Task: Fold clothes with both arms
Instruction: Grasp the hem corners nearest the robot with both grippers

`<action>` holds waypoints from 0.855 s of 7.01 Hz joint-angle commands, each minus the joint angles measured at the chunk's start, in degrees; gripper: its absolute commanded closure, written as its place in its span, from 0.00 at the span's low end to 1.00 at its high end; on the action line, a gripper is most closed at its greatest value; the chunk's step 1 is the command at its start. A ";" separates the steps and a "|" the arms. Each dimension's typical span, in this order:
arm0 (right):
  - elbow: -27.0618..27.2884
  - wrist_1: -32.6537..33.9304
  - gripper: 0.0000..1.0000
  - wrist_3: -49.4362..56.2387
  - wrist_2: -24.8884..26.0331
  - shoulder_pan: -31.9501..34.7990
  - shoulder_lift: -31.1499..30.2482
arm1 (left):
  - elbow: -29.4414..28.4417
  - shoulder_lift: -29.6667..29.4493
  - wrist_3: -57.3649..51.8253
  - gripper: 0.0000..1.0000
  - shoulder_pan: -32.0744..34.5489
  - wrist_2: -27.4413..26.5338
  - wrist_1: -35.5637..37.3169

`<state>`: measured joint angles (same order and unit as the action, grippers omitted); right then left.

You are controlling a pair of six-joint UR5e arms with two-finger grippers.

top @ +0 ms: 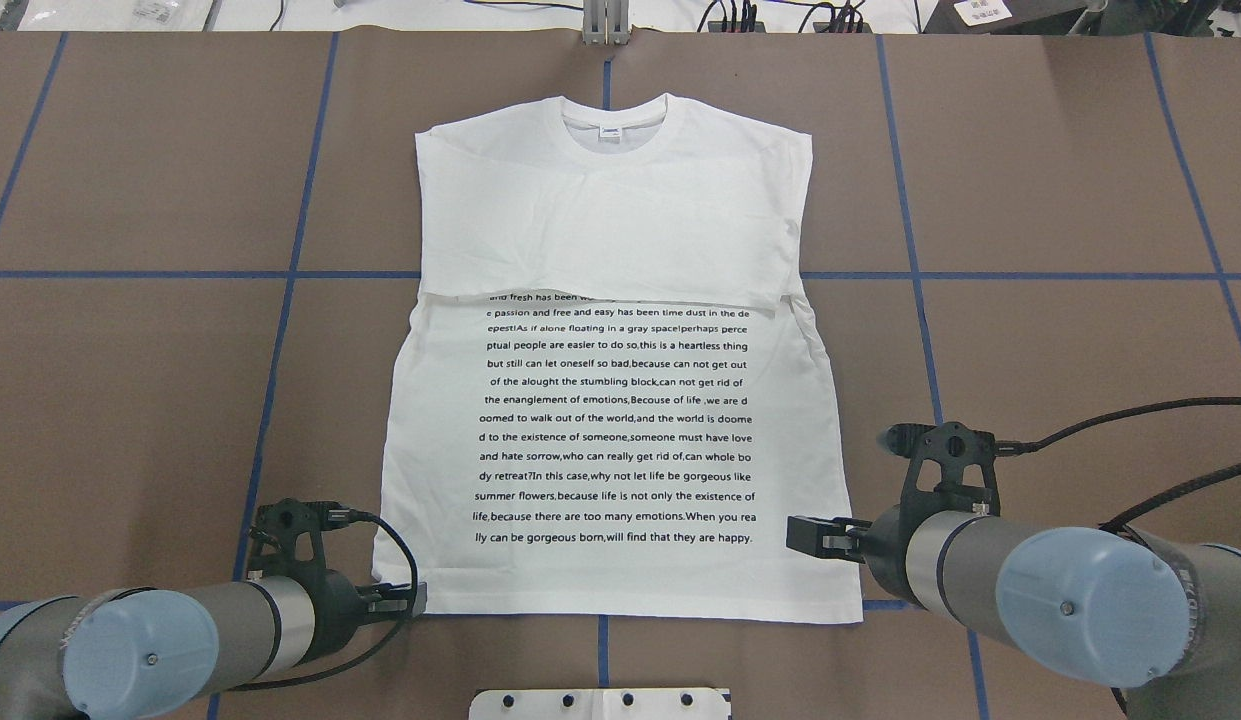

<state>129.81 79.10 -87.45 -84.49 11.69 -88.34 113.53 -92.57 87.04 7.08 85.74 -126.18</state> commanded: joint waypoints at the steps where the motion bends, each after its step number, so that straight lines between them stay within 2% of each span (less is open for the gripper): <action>1: 0.00 0.00 0.00 0.00 -0.06 0.00 0.01 | 2.74 2.29 -0.03 1.00 0.21 0.04 0.06; 4: 0.00 0.00 0.00 0.00 -0.06 0.00 -0.08 | 3.10 2.48 0.06 1.00 0.21 0.13 0.06; 5: 0.00 -1.48 0.00 -0.09 -0.06 0.00 -0.95 | 3.71 1.96 -0.03 1.00 0.21 0.13 -0.03; 6: -0.26 -7.15 0.00 -0.17 -0.06 -0.09 -4.78 | 4.50 1.95 -0.03 1.00 0.21 0.13 -0.03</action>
<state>129.77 76.84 -87.53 -84.55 11.66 -89.84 117.19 -90.42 87.04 7.30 85.86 -126.18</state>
